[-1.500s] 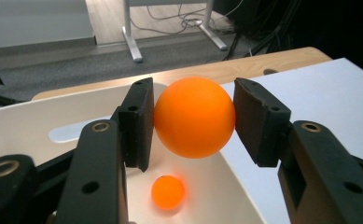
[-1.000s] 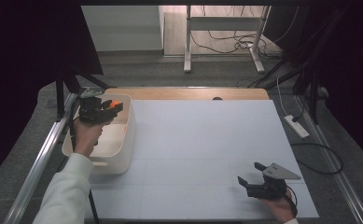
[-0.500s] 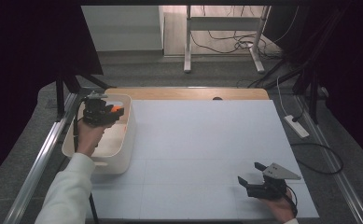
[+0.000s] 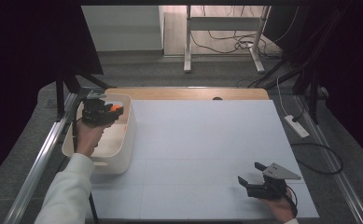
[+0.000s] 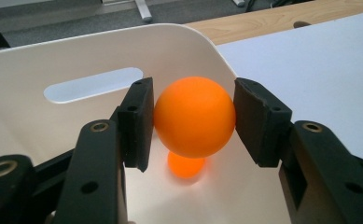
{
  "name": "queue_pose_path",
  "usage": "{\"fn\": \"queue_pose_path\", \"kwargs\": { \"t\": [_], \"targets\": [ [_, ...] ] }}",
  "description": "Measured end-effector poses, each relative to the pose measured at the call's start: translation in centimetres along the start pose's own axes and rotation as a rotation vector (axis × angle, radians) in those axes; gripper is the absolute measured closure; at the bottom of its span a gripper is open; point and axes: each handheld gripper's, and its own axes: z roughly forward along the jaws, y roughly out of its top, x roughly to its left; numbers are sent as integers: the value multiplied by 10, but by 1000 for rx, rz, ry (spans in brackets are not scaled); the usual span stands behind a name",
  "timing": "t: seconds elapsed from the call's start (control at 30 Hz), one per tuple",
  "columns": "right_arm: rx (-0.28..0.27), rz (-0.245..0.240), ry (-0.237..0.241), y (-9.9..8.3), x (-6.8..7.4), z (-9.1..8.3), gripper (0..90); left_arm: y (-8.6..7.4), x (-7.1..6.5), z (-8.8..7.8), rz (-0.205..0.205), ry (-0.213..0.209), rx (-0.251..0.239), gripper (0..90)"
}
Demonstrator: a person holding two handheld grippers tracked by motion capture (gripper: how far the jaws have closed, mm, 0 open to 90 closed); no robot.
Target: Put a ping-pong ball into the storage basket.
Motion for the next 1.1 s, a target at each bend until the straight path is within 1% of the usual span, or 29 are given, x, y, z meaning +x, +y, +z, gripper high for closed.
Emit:
{"fn": "queue_pose_path", "kwargs": {
  "t": [0.13, 0.2, 0.23, 0.27, 0.3, 0.33, 0.4, 0.47, 0.53, 0.6, 0.7, 0.77, 0.8, 0.83, 0.87, 0.9, 0.93, 0.97, 1.03, 1.1],
  "targets": [
    [0, -1, -1, 0, 0, 0, 122, 0, 0, -1, 1, -4, -11, 489],
    [0, -1, -1, 0, 0, 0, 122, 0, 0, -2, -3, 0, -24, 411],
    [0, -1, -1, 0, 0, 0, 122, 0, 0, -4, -15, 1, -44, 411],
    [-1, -1, -1, 0, 0, 0, 122, 1, 0, -5, -34, -15, -63, 308],
    [-1, -1, -1, 0, 0, 0, 122, 2, 0, -8, -64, -53, -83, 228],
    [0, -1, -1, 0, 0, 0, 122, 2, -1, -10, -68, -63, -97, 171],
    [2, -3, -3, 0, 0, 0, 122, 3, -5, -13, -51, -68, -111, 141],
    [1, -4, -3, 0, 0, 0, 122, 3, -8, -16, -37, -90, -114, 132],
    [1, -3, -3, 0, 0, 0, 122, 3, -11, -18, -19, -98, -116, 126],
    [1, -4, -3, 0, 0, 0, 122, 2, -13, -20, -16, -111, -126, 125],
    [0, -5, -3, 0, 0, 0, 122, 0, -16, -22, -7, -120, -127, 126],
    [0, -6, -2, 0, 0, 1, 122, -3, -18, -24, -5, -143, -135, 130],
    [0, -6, -2, 0, 0, 1, 122, -3, -18, -24, -5, -143, -135, 132],
    [2, -6, -1, 1, 0, 1, 122, -4, -18, -25, -2, -155, -135, 132],
    [2, -8, -1, 1, 0, 1, 122, -5, -20, -26, -2, -181, -141, 132],
    [2, -9, 0, 1, 0, 1, 122, -7, -23, -28, 1, -196, -148, 133],
    [2, -9, 0, 1, 0, 1, 122, -7, -23, -28, 1, -196, -148, 134],
    [2, -7, -1, 1, 0, 1, 122, -8, -26, -31, 11, -213, -155, 134],
    [2, -7, -1, 1, 0, 1, 122, -8, -28, -32, 14, -221, -160, 137],
    [2, -9, -2, 1, 0, 1, 122, -8, -33, -36, 27, -237, -173, 139]
  ]
}}
